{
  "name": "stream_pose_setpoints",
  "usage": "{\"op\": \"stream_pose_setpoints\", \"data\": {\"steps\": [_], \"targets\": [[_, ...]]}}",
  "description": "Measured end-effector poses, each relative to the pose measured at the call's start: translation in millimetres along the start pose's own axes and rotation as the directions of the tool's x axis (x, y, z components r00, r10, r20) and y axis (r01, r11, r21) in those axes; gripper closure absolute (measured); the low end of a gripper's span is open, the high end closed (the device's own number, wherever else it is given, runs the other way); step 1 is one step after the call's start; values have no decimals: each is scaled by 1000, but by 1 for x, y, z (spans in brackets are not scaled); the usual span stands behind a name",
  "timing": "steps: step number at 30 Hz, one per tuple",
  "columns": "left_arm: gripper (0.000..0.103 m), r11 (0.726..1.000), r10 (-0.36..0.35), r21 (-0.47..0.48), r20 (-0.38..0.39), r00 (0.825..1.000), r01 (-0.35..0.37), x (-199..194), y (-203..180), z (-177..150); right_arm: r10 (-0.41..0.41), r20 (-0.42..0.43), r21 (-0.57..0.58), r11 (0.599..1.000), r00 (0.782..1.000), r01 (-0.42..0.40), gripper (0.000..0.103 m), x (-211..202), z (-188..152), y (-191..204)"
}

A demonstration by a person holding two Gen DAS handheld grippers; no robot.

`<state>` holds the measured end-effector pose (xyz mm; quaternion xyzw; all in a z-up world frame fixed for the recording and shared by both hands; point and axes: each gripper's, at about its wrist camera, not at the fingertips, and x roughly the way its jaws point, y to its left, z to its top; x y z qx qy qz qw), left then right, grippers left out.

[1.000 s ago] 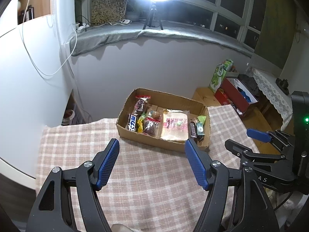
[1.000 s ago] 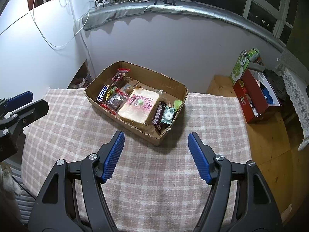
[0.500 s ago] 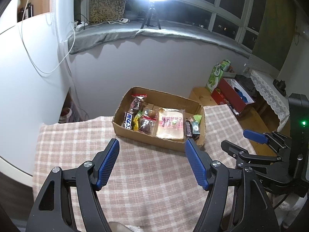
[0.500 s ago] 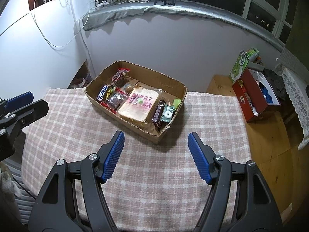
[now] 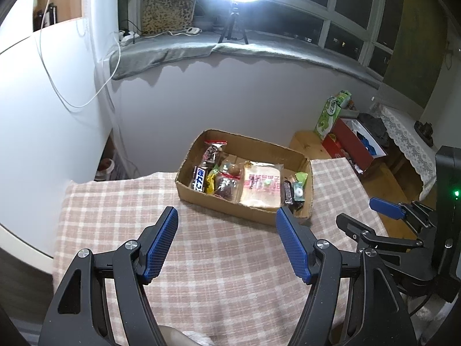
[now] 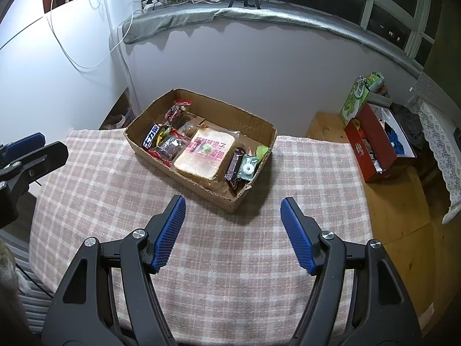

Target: Organize snacks

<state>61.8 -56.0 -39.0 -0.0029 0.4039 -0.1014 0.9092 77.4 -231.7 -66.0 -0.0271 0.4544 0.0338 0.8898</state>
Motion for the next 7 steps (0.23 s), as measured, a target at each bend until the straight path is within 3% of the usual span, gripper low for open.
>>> {"op": "stream_pose_setpoints", "data": {"steps": [7], "targets": [[33, 1000, -1, 11, 20, 1000, 0, -1, 0, -3, 0, -3, 0, 1000, 1000, 0, 32, 1, -1, 0]]}}
